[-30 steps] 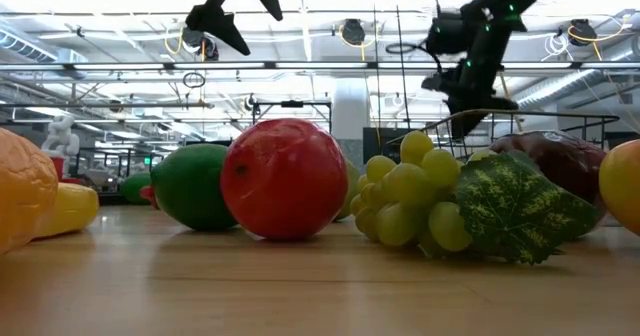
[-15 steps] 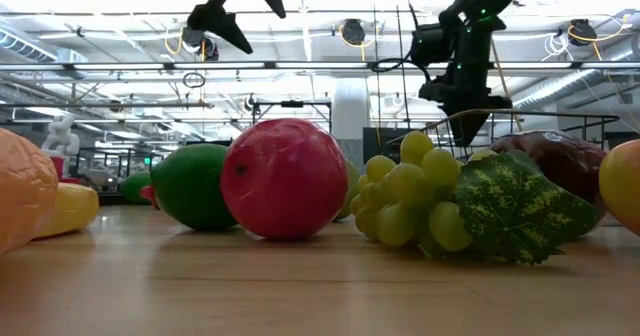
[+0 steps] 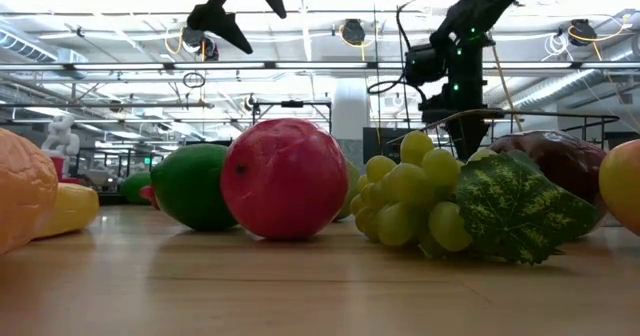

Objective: Build produce basket
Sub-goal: Put the orange pumpkin into the wire basket, then put the light red apple into the wire basket

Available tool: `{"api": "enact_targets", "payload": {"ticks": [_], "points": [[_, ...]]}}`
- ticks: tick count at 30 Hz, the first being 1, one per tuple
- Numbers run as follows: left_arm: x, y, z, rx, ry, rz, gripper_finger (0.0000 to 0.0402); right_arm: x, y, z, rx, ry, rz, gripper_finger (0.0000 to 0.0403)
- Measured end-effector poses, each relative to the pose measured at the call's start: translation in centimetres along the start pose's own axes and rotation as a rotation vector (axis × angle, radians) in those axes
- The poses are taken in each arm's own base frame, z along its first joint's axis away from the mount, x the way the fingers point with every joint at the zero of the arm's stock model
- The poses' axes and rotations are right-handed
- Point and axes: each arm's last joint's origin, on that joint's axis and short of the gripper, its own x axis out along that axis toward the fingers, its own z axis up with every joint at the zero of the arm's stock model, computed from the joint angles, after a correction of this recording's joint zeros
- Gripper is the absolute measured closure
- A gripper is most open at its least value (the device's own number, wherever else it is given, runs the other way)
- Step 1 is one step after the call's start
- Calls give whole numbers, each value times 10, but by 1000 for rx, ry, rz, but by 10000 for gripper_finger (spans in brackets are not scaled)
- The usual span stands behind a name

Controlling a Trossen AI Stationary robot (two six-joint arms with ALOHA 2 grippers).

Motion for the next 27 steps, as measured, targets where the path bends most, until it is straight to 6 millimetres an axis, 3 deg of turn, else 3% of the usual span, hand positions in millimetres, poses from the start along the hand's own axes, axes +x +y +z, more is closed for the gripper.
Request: {"api": "enact_targets", "payload": {"ticks": [4, 13, 27], "points": [[0, 0, 0, 4, 0, 0, 5, 14, 3, 2, -24, 22, -5, 397], [0, 0, 0, 32, 4, -3, 5, 32, 8, 8, -32, 56, -12, 399], [0, 0, 0, 53, 5, -3, 5, 18, 7, 3, -1, 48, 73, 402]]}}
